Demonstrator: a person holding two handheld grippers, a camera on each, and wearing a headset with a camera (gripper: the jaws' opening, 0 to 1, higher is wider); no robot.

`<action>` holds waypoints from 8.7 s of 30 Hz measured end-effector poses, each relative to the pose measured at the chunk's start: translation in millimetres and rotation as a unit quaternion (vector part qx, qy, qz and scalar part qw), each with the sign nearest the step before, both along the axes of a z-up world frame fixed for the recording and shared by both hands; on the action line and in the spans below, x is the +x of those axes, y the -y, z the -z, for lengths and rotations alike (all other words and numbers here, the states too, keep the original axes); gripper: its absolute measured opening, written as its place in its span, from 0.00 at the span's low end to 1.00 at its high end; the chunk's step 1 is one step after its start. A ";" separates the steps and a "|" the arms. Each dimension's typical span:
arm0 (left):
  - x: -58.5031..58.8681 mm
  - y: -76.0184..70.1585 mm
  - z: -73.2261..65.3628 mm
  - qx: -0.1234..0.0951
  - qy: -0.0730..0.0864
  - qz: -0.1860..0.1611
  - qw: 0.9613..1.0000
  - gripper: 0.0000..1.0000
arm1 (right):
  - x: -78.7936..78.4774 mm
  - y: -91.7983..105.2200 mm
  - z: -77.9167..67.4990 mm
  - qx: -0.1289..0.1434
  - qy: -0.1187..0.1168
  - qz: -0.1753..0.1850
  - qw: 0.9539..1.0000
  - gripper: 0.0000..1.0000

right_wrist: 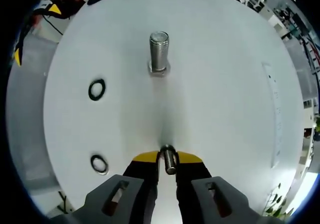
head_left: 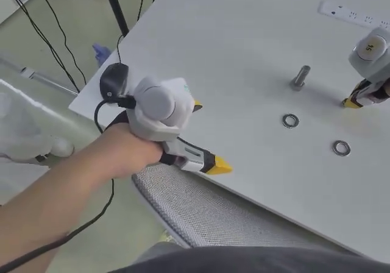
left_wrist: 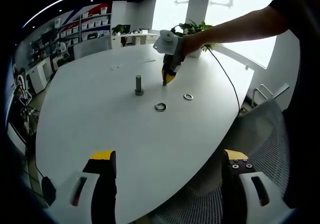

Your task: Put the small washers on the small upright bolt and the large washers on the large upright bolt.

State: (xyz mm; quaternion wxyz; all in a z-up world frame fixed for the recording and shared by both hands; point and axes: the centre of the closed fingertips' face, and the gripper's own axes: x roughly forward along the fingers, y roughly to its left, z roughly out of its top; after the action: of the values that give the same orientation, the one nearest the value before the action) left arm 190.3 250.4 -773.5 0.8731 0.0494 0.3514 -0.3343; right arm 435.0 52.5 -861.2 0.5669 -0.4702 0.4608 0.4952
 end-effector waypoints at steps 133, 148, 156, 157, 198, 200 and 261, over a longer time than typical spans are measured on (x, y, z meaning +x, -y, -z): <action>23.5 49.4 9.9 0.026 0.026 0.032 0.999 0.85 | -117.7 22.3 5.4 0.061 -0.038 -0.112 0.991 0.30; 13.9 52.2 13.6 0.023 0.017 0.035 0.999 0.81 | -119.8 22.7 6.3 0.018 -0.026 -0.112 0.993 0.23; 19.8 51.5 2.5 0.017 0.026 0.026 0.999 0.79 | -116.4 22.2 6.1 0.007 -0.033 -0.082 0.996 0.20; 20.6 52.3 2.5 0.018 0.026 0.027 0.999 0.79 | -117.3 22.3 6.3 0.005 -0.033 -0.083 0.996 0.20; 27.3 7.5 2.2 0.003 0.024 0.111 0.993 0.81 | -105.7 -4.2 -50.3 0.016 -0.030 0.027 0.999 0.21; 31.4 4.3 0.1 -0.003 0.032 0.107 0.994 0.86 | -101.9 -5.6 -52.6 0.011 -0.025 0.028 0.999 0.21; 59.3 13.3 20.8 -0.016 0.050 0.137 0.989 0.92 | 3.9 -113.2 -60.6 0.023 -0.002 0.044 0.999 0.21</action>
State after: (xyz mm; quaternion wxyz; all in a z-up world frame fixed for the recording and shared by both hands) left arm 249.5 237.1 -794.3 0.8364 0.0996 0.2916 -0.4532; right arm 438.9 165.7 -800.6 0.5978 -0.4353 0.4711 0.4808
